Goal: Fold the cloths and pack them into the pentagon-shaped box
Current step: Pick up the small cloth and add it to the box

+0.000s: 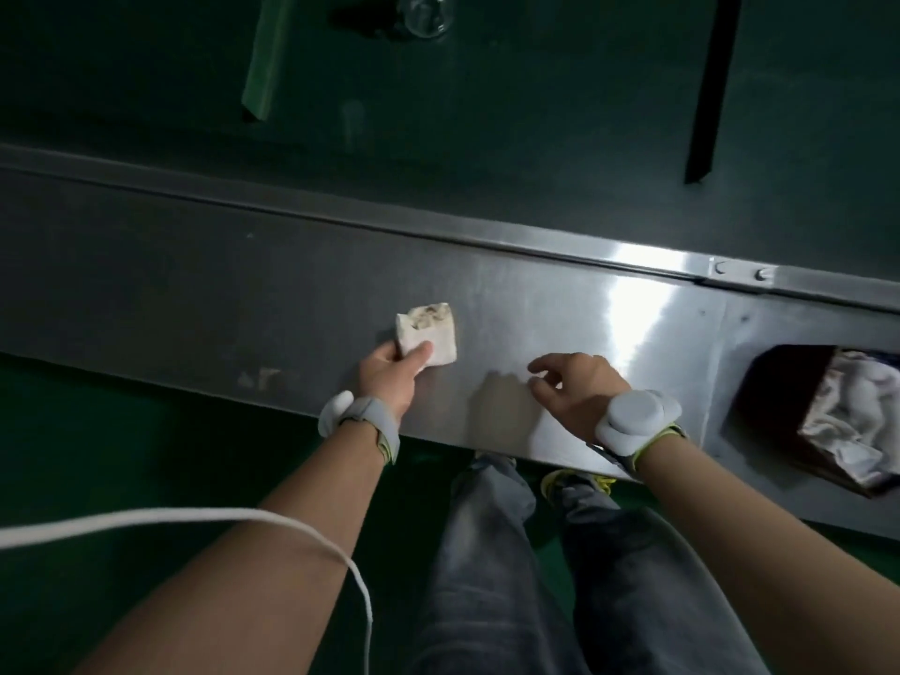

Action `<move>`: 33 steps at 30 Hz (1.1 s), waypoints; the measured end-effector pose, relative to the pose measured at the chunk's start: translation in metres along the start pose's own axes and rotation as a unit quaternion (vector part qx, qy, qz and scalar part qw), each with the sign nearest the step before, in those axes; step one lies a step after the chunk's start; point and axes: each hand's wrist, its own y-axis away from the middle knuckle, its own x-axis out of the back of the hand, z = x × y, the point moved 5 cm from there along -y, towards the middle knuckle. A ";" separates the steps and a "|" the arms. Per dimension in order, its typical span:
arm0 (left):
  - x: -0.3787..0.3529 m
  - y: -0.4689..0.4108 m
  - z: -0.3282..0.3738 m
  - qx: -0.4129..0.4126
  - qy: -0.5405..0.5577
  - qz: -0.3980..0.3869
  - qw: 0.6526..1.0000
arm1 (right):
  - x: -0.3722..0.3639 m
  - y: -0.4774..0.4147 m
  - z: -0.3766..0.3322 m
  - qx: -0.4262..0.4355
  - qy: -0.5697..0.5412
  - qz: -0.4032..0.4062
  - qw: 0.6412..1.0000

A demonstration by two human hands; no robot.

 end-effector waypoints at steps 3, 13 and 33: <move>-0.073 0.028 0.028 -0.043 -0.028 -0.127 0.991 | 0.022 0.006 0.031 -0.052 -0.100 0.026 0.993; -0.319 0.152 0.087 -0.153 -0.188 -0.371 0.896 | 0.098 0.104 0.221 -0.207 -0.342 0.366 0.840; -0.439 0.193 0.074 -0.390 -0.699 -0.184 0.570 | 0.081 0.103 0.325 -0.370 -0.276 0.189 0.867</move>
